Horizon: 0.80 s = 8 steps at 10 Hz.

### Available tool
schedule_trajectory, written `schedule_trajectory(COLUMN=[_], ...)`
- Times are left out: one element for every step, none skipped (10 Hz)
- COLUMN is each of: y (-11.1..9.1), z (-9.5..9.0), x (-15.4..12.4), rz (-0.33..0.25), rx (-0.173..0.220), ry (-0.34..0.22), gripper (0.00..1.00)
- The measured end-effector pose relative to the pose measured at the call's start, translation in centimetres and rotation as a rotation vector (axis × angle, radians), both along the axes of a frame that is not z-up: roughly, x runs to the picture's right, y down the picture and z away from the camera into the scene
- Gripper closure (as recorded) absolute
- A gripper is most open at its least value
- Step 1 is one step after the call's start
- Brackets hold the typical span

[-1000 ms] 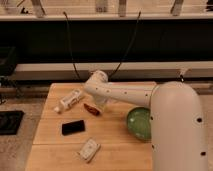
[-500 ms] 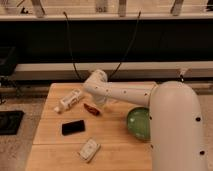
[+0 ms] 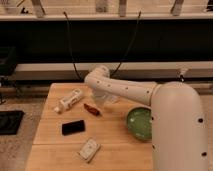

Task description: Drag the pepper across the table

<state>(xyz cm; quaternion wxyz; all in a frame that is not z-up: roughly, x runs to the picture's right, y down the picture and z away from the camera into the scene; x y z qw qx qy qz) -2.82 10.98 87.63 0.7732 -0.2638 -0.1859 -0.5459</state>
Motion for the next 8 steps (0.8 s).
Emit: schedule_trajectory(y=[0.5, 0.9, 1.2, 1.6, 2.0, 2.3, 2.6, 3.1], z=[-0.2, -0.5, -0.7, -0.9, -1.0, -1.1, -1.1, -1.1], x=[-0.5, -0.8, -0.9, -1.3, -1.6, -1.9, -2.0, -2.4], rz=[-0.041, -0.070, -0.090, -0.114, -0.140, -0.162, -0.179, -0.208], rx=[-0.015, -0.026, -0.030, -0.033, -0.036, -0.040, -0.043, -0.048], ry=[-0.045, -0.081, -0.109, -0.150, -0.189, -0.214, -0.229, -0.255], gripper=[0.20, 0.20, 0.20, 0.20, 0.20, 0.20, 0.20, 0.20])
